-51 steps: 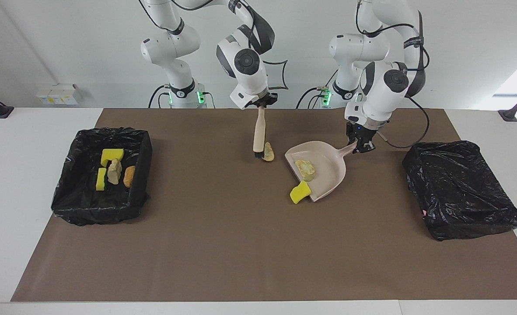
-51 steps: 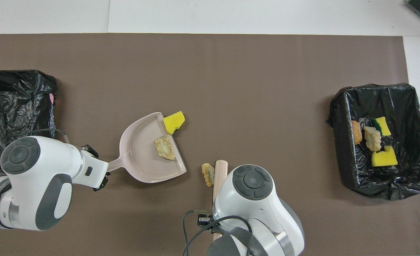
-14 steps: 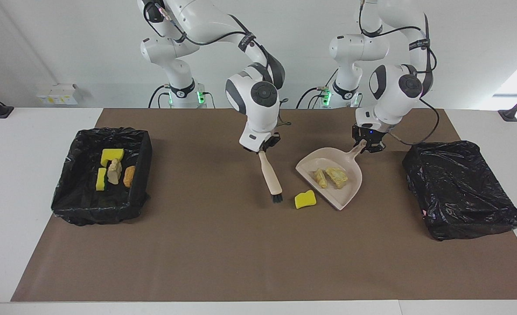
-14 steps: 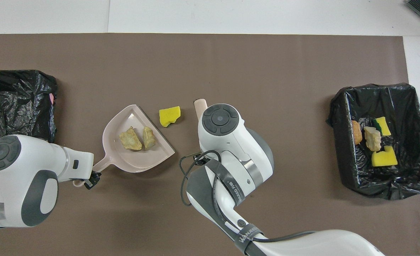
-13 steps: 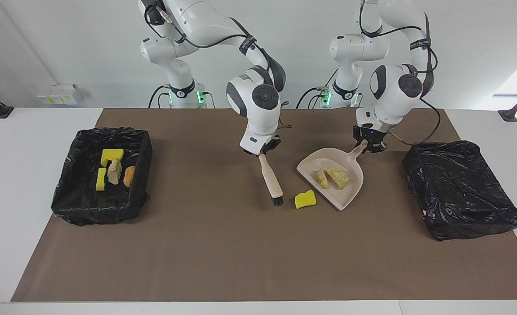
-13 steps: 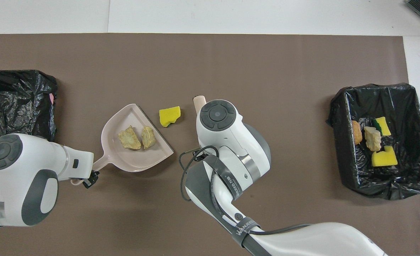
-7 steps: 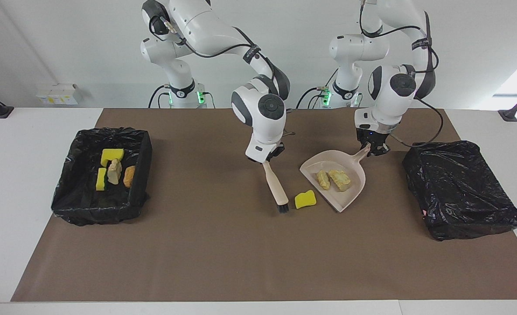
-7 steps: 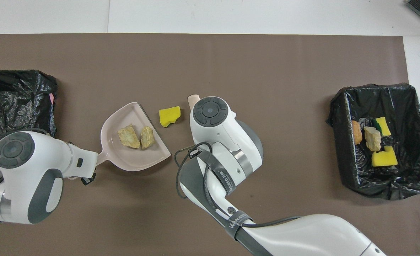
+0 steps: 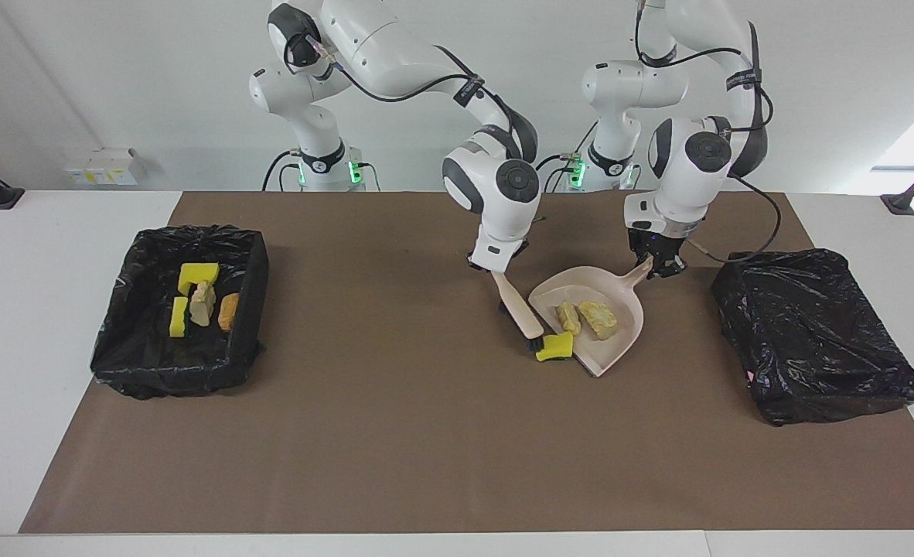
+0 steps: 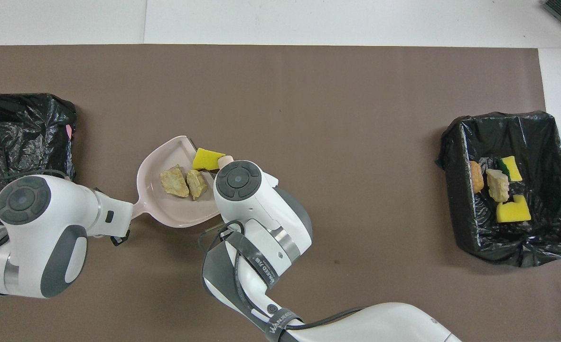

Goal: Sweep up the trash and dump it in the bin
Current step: 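Brush the last chunk into the dustpan with the right gripper's brush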

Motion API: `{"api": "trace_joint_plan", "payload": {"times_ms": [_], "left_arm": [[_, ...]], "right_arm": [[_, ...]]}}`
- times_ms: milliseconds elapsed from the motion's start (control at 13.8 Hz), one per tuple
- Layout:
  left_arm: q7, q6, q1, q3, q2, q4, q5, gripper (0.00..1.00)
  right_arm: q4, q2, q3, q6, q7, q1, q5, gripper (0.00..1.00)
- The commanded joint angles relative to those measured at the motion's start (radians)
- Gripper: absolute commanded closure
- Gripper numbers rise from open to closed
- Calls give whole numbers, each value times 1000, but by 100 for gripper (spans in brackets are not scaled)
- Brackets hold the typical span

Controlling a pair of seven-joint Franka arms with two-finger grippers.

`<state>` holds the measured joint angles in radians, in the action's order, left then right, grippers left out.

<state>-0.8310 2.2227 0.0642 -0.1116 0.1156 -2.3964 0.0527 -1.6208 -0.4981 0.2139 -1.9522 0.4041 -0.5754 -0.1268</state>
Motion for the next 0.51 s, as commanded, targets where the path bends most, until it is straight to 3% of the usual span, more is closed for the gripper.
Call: {"api": "trace_joint_plan", "payload": {"times_ms": [0, 291, 436], "left_arm": [[15, 28, 16, 6, -22, 20, 13, 100], [0, 37, 14, 4, -37, 36, -25, 100], [-10, 40, 8, 4, -45, 48, -86, 100]], "right_arm": [[-2, 0, 12, -79, 100, -43, -110, 100], [-8, 47, 12, -48, 189, -72, -123, 100], [-8, 84, 12, 25, 228, -72, -131, 100]]}}
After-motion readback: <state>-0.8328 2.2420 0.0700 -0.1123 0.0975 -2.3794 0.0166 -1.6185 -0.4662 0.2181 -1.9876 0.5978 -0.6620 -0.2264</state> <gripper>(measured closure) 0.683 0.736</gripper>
